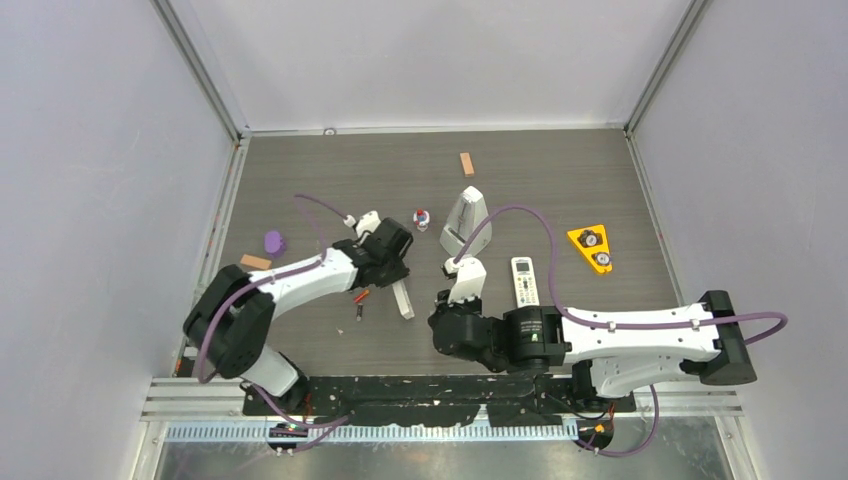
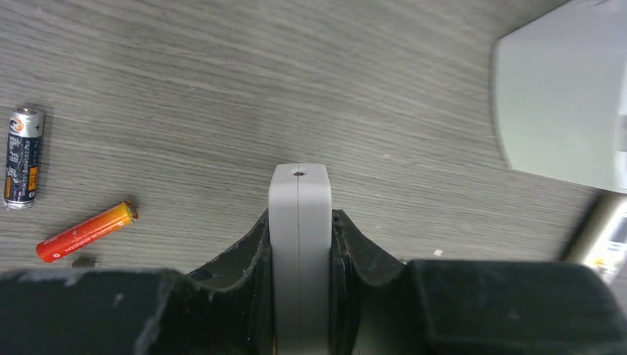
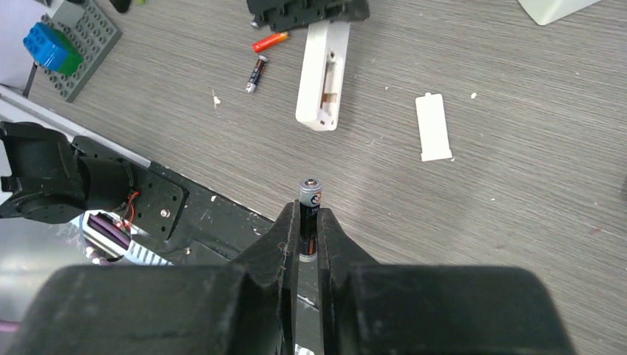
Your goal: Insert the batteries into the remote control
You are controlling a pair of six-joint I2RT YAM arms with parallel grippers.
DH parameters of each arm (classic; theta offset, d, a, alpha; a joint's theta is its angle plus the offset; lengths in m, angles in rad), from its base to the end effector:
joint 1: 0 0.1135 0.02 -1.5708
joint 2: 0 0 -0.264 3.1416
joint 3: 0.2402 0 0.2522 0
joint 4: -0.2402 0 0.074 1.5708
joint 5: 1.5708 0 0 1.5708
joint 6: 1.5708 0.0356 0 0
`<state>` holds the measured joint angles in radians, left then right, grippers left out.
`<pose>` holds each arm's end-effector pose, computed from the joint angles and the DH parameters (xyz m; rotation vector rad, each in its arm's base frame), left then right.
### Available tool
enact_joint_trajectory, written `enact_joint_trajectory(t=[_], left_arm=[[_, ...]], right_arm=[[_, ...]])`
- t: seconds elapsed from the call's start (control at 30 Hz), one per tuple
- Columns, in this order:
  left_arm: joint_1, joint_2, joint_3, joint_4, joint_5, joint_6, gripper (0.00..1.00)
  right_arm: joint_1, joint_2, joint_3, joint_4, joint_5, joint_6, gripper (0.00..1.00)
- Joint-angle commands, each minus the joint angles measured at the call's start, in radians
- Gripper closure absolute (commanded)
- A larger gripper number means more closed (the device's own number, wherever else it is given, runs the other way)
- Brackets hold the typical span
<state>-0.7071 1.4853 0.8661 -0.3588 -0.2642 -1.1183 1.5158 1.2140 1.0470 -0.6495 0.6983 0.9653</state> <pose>0.2283 -0.1828 0.1933 -0.6209 2.4715 -0.4083 0.0365 0.2470 0.3055 -0.2922 2.2001 0.5638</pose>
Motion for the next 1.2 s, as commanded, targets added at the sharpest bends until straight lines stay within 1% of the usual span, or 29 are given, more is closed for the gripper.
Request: enact_joint_trajectory(t=[0.0,0.17,0.43,0.53,0.67,0.77,0.8,0.83,0.87,0.93,1.0,1.03,1.1,1.17], left_arm=[[-0.028,0.094,0.064,-0.129,-0.115,0.033,0.86],[-0.047,0.174,0.098,-0.167,-0.120,0.041,0.77],[-0.052,0.190,0.089,-0.174,-0.103,0.045,0.57],[-0.052,0.180,0.079,-0.172,-0.085,0.058,0.56],[-0.052,0.166,0.074,-0.167,-0.056,0.084,0.67],[-0.046,0.161,0.075,-0.172,-0.051,0.098,0.77],[-0.042,0.159,0.075,-0.168,-0.045,0.101,0.83],[-0.039,0.158,0.073,-0.163,-0.036,0.107,0.90],[-0.035,0.155,0.068,-0.159,-0.027,0.109,0.99],[-0.028,0.136,0.052,-0.136,-0.007,0.110,1.00],[-0.025,0.085,0.014,-0.081,0.023,0.109,1.00],[-0.024,0.048,-0.015,-0.035,0.047,0.106,1.00],[-0.023,-0.055,-0.094,0.109,0.104,0.097,1.00],[-0.024,-0.188,-0.191,0.250,0.160,0.078,1.00]], right_arm=[[-0.011,-0.060,-0.020,-0.021,0.051,0.062,0.90],[-0.014,-0.099,-0.048,-0.027,0.049,0.075,0.90],[-0.017,-0.132,-0.068,-0.027,0.051,0.087,0.90],[-0.017,-0.137,-0.070,-0.028,0.050,0.087,0.89],[-0.017,-0.141,-0.075,-0.023,0.047,0.090,0.89],[-0.017,-0.142,-0.081,-0.005,0.038,0.087,0.89],[-0.017,-0.140,-0.084,0.000,0.034,0.087,0.89],[-0.017,-0.139,-0.084,0.002,0.031,0.087,0.89],[-0.016,-0.134,-0.085,0.005,0.026,0.087,0.89],[-0.017,-0.127,-0.082,0.011,0.018,0.082,0.89],[-0.017,-0.120,-0.074,0.013,0.015,0.074,0.89],[-0.016,-0.116,-0.071,0.015,0.017,0.071,0.89],[-0.017,-0.104,-0.057,0.020,0.021,0.056,0.89],[-0.017,-0.087,-0.038,0.028,0.026,0.032,0.89]])
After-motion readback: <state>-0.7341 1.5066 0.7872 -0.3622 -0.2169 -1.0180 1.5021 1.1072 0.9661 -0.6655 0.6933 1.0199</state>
